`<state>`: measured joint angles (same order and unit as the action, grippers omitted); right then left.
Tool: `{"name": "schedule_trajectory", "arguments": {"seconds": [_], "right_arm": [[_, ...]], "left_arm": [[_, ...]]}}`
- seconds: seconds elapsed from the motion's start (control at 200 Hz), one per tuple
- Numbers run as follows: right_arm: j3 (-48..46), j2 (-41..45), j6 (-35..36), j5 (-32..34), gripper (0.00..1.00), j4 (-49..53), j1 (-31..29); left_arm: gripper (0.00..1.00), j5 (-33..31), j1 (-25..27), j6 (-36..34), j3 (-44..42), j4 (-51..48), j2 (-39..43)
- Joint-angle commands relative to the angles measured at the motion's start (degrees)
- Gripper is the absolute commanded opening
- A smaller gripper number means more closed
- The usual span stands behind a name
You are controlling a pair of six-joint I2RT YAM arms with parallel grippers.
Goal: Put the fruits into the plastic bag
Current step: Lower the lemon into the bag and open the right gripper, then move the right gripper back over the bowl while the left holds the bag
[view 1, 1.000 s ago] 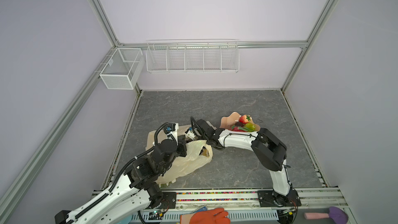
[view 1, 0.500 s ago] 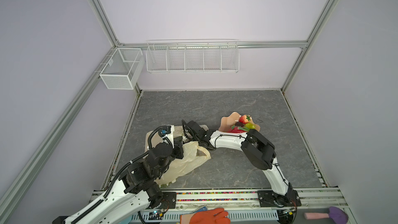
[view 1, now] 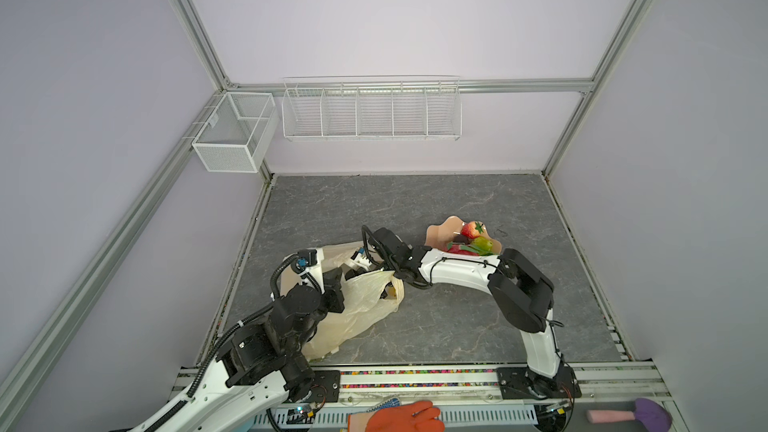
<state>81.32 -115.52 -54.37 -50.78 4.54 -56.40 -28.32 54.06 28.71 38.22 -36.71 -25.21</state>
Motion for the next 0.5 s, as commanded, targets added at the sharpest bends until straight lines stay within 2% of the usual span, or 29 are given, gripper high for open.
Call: {"name": "schedule_trajectory", "arguments": {"seconds": [0.0,0.185,0.495], "right_arm": [[-0.9,3.6,3.7,2.8,0.95,6.5,1.1],[-2.2,7.6,7.2,7.4,0.95,13.9,2.9],[-3.9,15.3,11.9,19.5,0.95,24.3,5.3]], "left_arm": [[0.0,-1.3,0.0,1.1,-0.8,-2.4,1.4],[0.0,-1.7,0.1,1.4,-1.3,-2.8,2.9],[0.0,-1.3,0.0,1.0,-1.3,-2.7,2.8]]}}
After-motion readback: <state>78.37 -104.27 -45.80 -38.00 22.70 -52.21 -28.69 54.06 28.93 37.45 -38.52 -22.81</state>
